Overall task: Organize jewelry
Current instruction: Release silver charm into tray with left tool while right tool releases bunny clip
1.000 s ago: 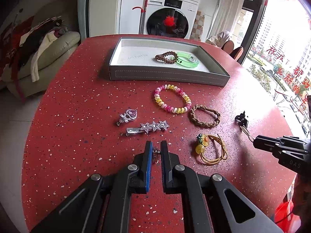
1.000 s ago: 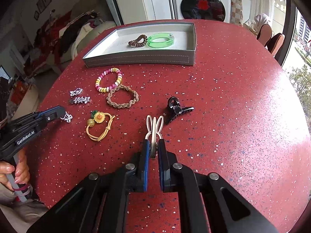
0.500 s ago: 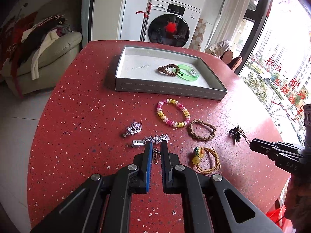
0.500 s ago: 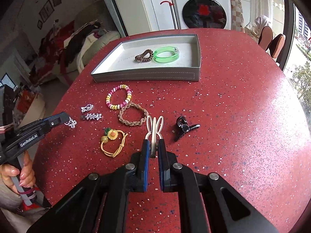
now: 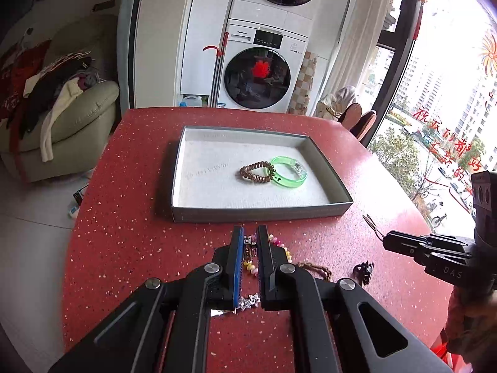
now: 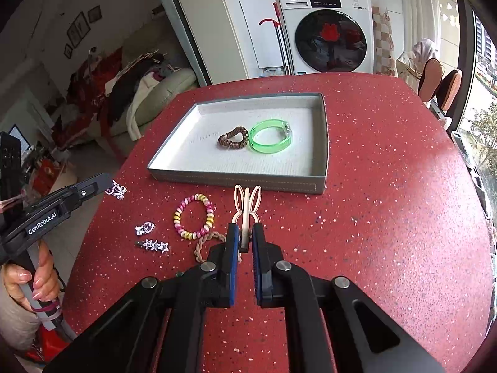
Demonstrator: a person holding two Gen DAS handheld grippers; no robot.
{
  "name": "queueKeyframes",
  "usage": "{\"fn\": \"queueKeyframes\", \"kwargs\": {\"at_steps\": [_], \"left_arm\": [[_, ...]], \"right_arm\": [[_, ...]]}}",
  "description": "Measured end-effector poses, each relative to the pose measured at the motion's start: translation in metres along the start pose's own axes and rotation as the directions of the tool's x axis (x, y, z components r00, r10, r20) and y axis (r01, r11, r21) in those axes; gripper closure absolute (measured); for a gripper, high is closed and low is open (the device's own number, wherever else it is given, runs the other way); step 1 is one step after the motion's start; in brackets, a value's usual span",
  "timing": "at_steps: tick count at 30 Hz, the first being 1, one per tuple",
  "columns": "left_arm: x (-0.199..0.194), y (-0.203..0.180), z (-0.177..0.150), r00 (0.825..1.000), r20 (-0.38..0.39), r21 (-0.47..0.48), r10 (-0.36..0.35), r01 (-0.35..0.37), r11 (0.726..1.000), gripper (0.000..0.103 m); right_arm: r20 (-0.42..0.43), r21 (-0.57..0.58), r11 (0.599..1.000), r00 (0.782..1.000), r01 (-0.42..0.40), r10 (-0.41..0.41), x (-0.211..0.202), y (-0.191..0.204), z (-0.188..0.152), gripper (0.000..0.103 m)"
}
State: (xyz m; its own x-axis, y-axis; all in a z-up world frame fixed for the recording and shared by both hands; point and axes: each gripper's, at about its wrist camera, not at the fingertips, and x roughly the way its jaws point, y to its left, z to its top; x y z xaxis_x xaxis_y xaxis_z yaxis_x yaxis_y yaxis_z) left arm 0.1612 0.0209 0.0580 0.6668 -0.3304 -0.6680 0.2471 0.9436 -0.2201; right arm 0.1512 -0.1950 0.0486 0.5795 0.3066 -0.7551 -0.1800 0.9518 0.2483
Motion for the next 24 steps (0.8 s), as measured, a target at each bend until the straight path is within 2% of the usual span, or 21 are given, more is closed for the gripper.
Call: {"fn": "queueKeyframes", "kwargs": {"at_steps": [7,11,17,24], "left_arm": [[0.026,0.002,0.044,1.0,0.006,0.022,0.007,-0.007,1.0,0.076],[0.049,0.005,0.063,1.0,-0.006,0.035,0.019,-0.019,0.999,0.076],[0.09,0.014,0.085,0.999,-0.045,0.015,0.027,-0.026,1.0,0.076],[0.137,0.021,0.091,0.994,-0.09,0.003,0.058,-0.058,0.998,0.076]], "right_arm": [[0.007,0.018,1.0,1.0,-0.01,0.01,0.021,-0.009,0.049,0.094],[-0.027,0.042,0.999,1.0,-0.005,0.006,0.046,-0.018,0.069,0.094],[-0.079,0.087,0.995,0.996,0.049,-0.042,0.086,-0.036,0.085,0.094],[-0.112,0.164,0.98,0.989,0.116,-0.098,0.121,-0.058,0.093,0.094]]}}
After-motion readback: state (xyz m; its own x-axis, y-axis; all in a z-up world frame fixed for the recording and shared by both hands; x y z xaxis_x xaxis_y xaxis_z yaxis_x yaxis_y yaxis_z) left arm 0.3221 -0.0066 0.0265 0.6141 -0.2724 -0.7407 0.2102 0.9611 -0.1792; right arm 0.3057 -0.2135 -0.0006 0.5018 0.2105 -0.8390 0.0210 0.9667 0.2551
